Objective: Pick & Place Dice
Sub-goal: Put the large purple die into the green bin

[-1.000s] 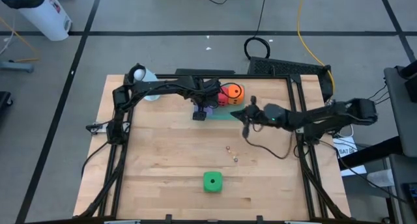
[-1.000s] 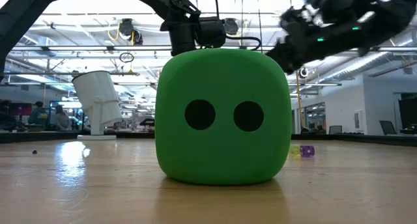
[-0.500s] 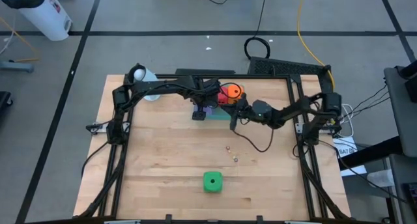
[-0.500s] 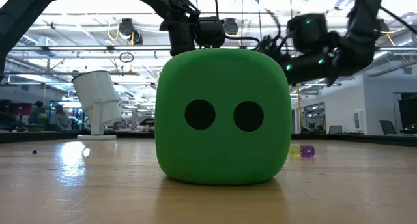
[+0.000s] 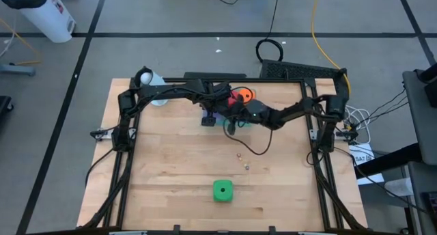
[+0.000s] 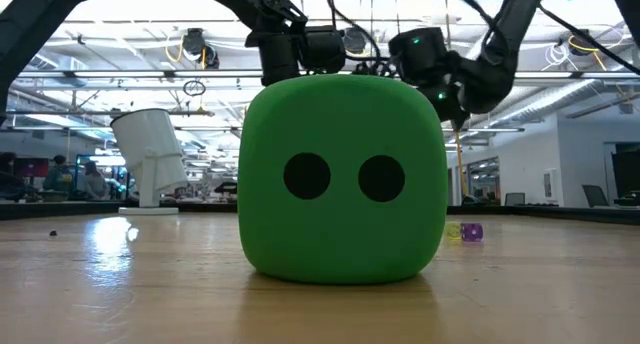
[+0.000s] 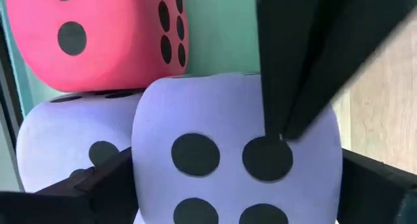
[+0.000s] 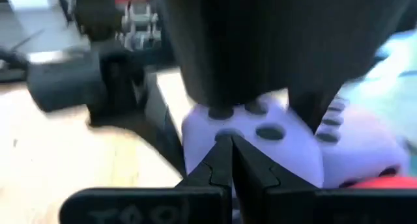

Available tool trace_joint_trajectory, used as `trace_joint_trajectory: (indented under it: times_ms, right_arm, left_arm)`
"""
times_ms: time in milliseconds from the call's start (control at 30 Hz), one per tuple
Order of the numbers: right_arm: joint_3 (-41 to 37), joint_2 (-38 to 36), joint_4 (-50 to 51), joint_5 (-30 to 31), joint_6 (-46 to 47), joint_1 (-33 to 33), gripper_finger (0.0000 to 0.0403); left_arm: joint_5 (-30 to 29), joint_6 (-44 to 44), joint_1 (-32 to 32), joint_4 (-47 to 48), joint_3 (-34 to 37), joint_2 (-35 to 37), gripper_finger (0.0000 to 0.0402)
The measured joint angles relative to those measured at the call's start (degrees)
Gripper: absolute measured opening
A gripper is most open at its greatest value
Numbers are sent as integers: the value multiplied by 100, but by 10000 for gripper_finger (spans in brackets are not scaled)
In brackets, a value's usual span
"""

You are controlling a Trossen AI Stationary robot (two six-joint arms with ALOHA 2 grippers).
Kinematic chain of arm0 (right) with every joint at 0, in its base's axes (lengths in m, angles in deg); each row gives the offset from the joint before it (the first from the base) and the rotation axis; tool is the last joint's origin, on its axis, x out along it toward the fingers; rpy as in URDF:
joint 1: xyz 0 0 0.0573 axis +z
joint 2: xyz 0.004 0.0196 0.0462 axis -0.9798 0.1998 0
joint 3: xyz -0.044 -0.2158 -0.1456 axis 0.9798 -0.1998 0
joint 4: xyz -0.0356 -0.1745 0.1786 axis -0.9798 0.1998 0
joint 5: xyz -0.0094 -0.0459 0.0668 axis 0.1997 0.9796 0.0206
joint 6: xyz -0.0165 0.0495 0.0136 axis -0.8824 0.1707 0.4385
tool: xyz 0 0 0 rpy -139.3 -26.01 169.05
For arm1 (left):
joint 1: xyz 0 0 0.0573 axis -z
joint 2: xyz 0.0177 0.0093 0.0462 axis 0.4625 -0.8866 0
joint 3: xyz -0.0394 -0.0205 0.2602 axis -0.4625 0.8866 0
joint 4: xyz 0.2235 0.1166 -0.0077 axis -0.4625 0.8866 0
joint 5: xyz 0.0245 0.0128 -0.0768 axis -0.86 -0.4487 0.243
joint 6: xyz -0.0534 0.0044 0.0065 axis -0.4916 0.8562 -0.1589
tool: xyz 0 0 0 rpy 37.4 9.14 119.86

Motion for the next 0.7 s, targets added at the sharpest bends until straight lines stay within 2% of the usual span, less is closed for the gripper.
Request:
trace_joint_trajectory:
  times_ms: [233,700]
  right_arm:
    - [114,115,187,-344,111,-128,0]
    - [109,119,307,-590,67,-148,0]
  left_arm:
    - [229,55,41,-62,0,0,398]
    - [568,211,55,-155,-14,0,397]
